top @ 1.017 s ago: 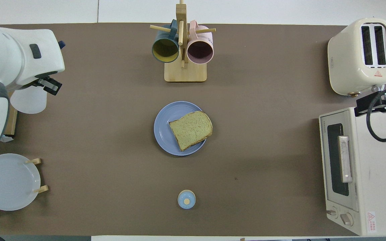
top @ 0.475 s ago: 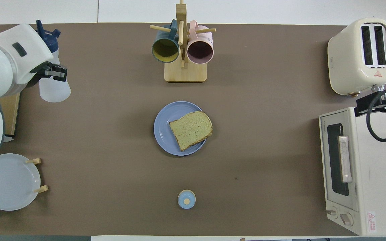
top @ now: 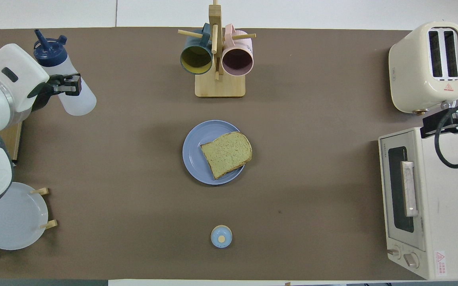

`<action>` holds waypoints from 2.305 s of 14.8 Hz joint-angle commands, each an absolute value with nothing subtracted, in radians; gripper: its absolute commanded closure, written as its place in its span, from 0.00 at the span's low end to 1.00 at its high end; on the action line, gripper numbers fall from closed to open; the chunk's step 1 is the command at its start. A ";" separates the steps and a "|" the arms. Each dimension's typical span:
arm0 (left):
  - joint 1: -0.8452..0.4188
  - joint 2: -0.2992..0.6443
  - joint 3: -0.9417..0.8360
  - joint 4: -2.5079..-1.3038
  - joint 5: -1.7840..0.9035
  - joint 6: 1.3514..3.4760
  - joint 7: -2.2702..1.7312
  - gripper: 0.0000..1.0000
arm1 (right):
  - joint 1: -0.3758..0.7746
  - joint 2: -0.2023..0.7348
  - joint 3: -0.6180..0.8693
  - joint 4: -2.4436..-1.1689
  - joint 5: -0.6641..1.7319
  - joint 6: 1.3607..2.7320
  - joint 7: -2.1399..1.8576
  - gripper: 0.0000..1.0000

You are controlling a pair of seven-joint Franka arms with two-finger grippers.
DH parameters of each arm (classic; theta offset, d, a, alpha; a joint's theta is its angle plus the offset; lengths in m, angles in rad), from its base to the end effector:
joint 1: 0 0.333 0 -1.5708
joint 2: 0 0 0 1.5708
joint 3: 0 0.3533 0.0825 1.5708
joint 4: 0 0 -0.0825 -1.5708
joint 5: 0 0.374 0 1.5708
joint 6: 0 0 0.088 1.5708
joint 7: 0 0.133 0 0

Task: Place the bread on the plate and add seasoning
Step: 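Lower the bottle onto the table and open the left gripper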

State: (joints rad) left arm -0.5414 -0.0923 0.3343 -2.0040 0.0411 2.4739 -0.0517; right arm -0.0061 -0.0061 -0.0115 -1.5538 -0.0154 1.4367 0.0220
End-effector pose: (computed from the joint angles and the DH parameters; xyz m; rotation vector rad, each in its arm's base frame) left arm 0.5654 -0.1115 0.5764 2.9465 -0.2556 0.8399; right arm 0.5249 -0.0115 0.6360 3.1206 -0.0637 -0.1734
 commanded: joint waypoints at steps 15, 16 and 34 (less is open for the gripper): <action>-0.532 0.235 0.318 -2.166 -0.034 3.221 -0.090 1.00 | -0.014 -0.018 -0.011 -1.572 0.005 1.445 0.011 0.00; -0.535 0.250 0.318 -2.166 -0.034 3.259 -0.101 1.00 | -0.014 -0.018 -0.011 -1.572 0.005 1.445 0.011 0.00; -0.577 0.387 0.314 -2.246 -0.031 3.505 -0.129 1.00 | -0.014 -0.018 -0.011 -1.572 0.005 1.445 0.011 0.00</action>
